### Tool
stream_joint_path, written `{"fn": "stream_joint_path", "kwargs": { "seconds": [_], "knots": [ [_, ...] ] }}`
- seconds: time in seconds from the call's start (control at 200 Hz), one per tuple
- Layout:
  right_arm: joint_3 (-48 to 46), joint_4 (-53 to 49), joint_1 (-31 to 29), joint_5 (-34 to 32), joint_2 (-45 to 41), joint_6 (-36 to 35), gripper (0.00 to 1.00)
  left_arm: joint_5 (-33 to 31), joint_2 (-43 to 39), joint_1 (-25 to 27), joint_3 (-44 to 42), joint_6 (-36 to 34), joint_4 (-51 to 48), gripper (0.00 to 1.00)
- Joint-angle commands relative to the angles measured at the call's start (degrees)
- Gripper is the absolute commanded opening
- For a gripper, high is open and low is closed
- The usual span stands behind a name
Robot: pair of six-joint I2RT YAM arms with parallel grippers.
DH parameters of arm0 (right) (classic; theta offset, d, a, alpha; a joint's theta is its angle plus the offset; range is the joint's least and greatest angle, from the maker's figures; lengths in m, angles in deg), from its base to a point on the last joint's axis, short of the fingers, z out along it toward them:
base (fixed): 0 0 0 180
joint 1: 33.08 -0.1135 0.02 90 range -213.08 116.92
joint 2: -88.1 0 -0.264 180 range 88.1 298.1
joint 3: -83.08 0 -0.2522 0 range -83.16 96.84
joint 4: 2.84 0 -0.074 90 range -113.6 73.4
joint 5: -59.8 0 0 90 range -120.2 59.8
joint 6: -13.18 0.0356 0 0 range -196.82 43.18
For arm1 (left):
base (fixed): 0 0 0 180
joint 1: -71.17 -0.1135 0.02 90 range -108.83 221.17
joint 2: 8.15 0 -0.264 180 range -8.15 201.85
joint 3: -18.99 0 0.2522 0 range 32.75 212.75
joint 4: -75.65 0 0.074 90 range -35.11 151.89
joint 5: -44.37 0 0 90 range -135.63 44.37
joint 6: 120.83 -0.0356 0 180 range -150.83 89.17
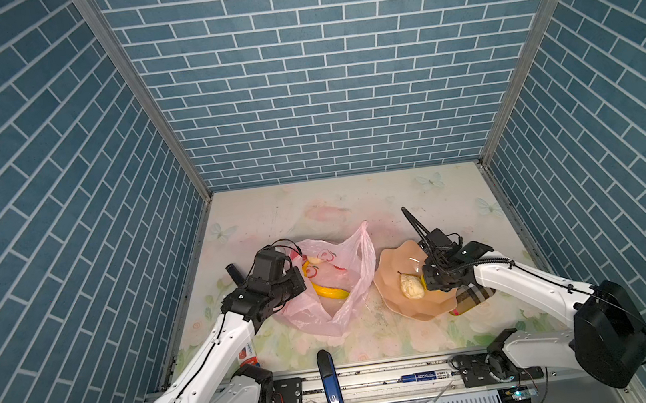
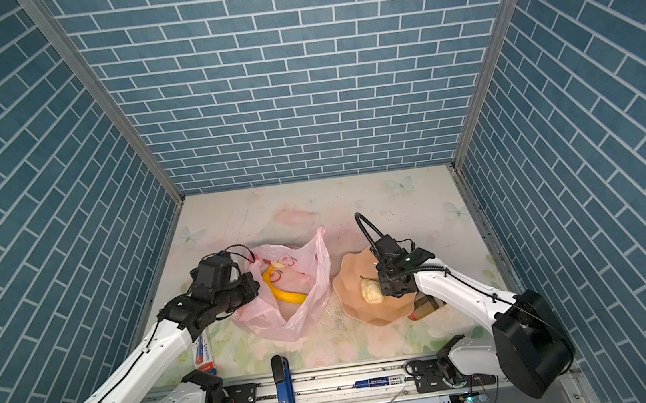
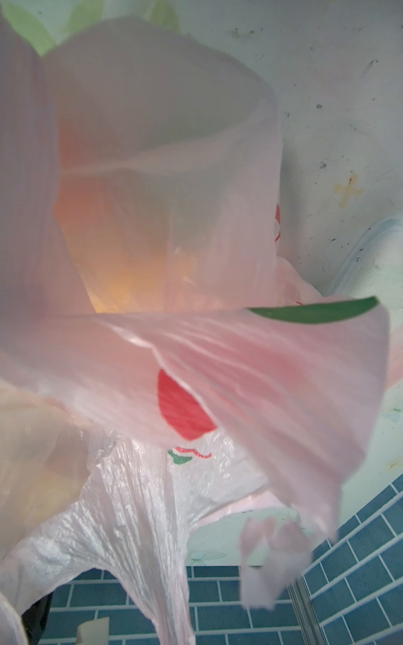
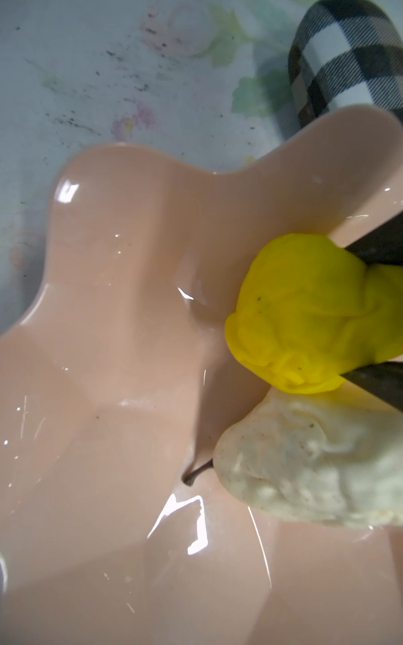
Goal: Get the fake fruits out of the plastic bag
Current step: 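Lower the lemon into the bowl beside the pear and open the right gripper, then move the right gripper back over the bag mouth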
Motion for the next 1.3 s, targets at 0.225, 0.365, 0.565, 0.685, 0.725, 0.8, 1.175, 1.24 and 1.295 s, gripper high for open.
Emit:
{"fn": "stream_joint_path", "kwargs": {
  "seconds": [0.225, 0.365, 0.565, 0.685, 0.725, 0.8, 1.175, 1.24, 1.295],
  "knots": [
    [-0.1, 0.1, 0.2, -0.2, 1.0, 2.6, 0.47, -0.9, -0.9, 0.1, 0.5, 0.1, -0.8, 0.01],
    [2.4, -1.3, 0.1, -0.3, 1.3, 1.8, 0.58, -0.9, -1.1, 0.2, 0.3, 0.1, -0.6, 0.01],
    [7.6, -4.9, 0.1, -1.4, 0.7, 0.6, 0.63, -1.0, -2.2, 0.2, -0.4, 0.1, -0.5, 0.01],
    [12.1, -7.6, -0.1, -1.9, -1.4, -0.5, 0.62, -0.9, -2.4, 0.1, -0.6, 0.0, -0.7, 0.01],
    [13.9, -8.1, -0.3, -1.8, -2.1, -1.2, 0.62, -0.9, -2.5, 0.1, -0.6, 0.0, -0.6, 0.01],
    [18.0, -9.7, -1.0, -2.1, -2.4, -2.4, 0.61, -0.9, -2.6, 0.1, -0.6, -0.1, -0.8, 0.01],
    [45.4, -8.3, -20.7, -7.5, 12.3, -10.4, 0.55, -1.0, -4.6, 0.1, -0.4, -1.1, -5.7, 0.01],
    [49.3, -6.3, -23.2, -4.0, 16.5, -11.0, 0.53, -1.4, -4.9, 0.1, 0.2, -1.1, -8.5, 0.01],
    [52.0, -4.5, -25.2, -0.9, 20.4, -11.6, 0.51, -2.5, -4.8, 0.2, 1.1, -1.3, -11.8, 0.01]
  ]
}}
